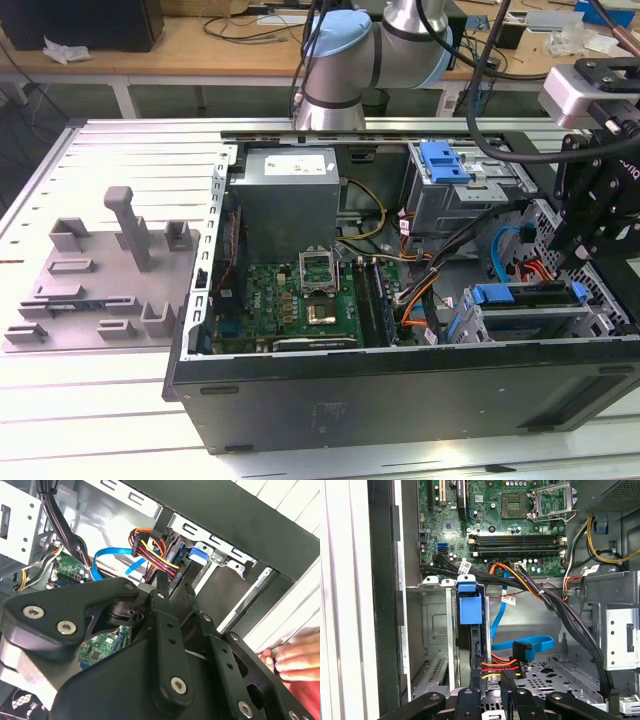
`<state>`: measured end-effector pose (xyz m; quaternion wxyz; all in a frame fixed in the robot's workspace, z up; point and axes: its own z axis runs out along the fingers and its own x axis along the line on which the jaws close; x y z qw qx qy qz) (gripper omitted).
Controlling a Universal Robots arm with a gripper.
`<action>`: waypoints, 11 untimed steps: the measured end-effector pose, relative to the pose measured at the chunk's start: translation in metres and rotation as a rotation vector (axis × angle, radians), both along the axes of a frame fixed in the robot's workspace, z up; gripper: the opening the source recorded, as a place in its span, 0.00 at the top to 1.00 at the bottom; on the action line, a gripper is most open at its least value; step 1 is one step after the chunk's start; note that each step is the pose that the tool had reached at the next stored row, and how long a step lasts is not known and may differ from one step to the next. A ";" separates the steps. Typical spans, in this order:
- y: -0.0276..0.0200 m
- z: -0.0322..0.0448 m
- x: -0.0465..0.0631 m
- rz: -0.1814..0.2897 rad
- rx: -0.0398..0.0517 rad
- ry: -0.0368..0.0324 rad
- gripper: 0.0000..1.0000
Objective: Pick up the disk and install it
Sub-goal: 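Insert the second disk wire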
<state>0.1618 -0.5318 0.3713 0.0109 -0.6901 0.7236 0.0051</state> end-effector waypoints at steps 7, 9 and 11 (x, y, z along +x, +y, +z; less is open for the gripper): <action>0.0000 0.0000 0.000 0.000 -0.0001 0.0000 0.70; 0.0001 0.0000 0.000 0.000 -0.0002 0.0000 0.70; 0.0004 0.0000 0.000 0.000 -0.0081 0.0001 0.70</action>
